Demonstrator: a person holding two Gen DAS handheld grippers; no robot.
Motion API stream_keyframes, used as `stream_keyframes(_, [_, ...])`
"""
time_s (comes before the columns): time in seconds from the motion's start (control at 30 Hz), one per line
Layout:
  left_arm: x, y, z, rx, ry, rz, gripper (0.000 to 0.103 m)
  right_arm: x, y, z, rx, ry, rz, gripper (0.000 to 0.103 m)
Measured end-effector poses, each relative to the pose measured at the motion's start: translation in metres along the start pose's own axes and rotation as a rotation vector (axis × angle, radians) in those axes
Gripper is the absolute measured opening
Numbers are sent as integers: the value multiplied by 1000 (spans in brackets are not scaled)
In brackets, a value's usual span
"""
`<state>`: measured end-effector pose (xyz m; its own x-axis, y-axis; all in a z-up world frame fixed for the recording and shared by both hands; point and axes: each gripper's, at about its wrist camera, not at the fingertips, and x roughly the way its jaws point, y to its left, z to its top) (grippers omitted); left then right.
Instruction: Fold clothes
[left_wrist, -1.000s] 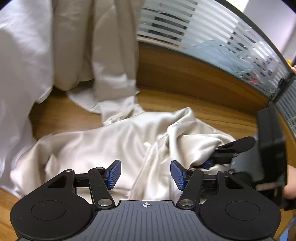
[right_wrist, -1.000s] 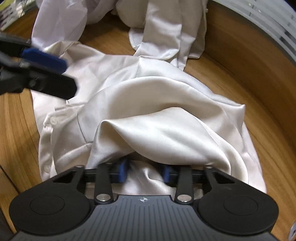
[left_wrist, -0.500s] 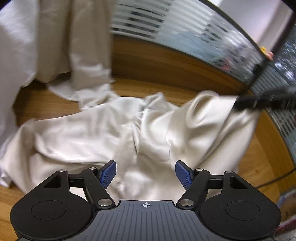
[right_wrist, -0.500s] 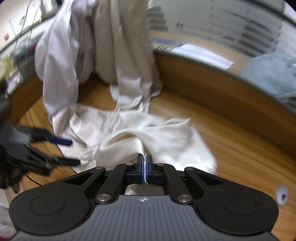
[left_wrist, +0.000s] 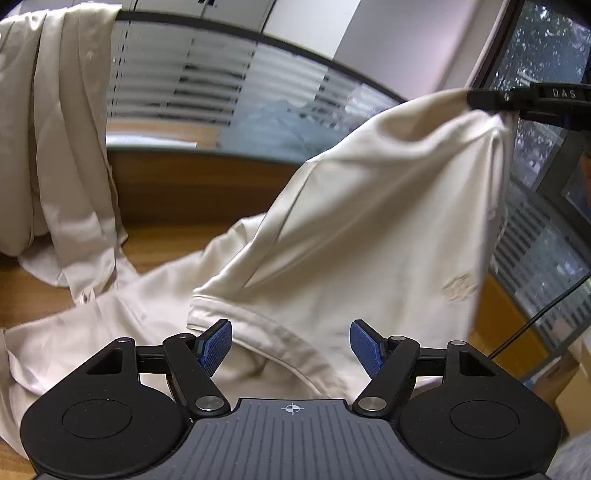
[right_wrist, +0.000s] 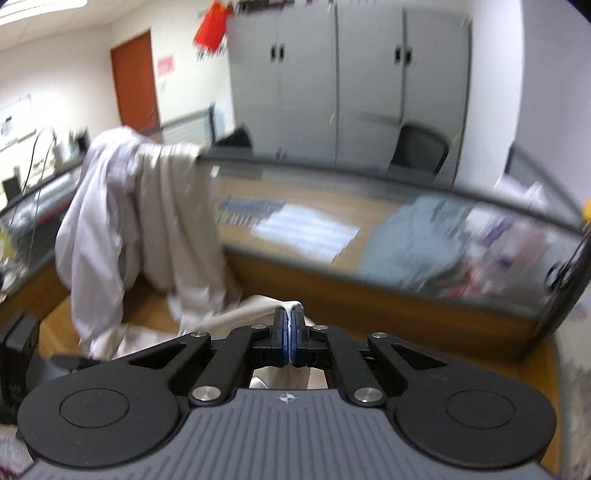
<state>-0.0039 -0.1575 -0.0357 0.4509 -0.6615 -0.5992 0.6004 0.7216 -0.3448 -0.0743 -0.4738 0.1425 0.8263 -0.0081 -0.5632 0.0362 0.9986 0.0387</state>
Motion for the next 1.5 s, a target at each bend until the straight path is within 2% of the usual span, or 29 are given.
stream_keyframes(0.1, [-7,1,3,-30,-28,14,73,-23,-9,20,-21,-88,-42,2])
stream_keyframes(0.2, [-14,4,6,-62,-48,33,73,-17,-7,21,-31,-89,-27,2])
stream_keyframes(0.4, [-19,21,6,-147,-24,102,73,39,25,-31,-56,83,95,2])
stream_keyframes(0.53, [-19,32,0,-205,8,106,75,78,53,-79,-74,200,166,2])
stream_keyframes(0.7, [-11,37,-10,-252,41,107,83,114,84,-132,-96,346,254,3])
stream_keyframes(0.77, [-4,38,-15,-238,53,117,85,122,94,-148,-85,391,277,7])
stream_keyframes(0.83, [0,37,-20,-215,65,124,87,126,104,-161,-69,425,293,22])
stream_keyframes(1.0, [18,33,-27,-174,121,121,87,112,105,-172,-29,418,294,39])
stream_keyframes(1.17, [41,22,-38,-94,175,107,86,109,91,-174,3,413,252,41])
stream_keyframes(1.33, [62,15,-47,-17,232,94,71,117,85,-179,21,425,218,41])
stream_keyframes(1.43, [66,18,-46,-28,247,103,43,123,93,-181,-13,427,211,41])
stream_keyframes(1.5, [69,21,-45,-39,256,110,10,126,98,-180,-42,426,209,41])
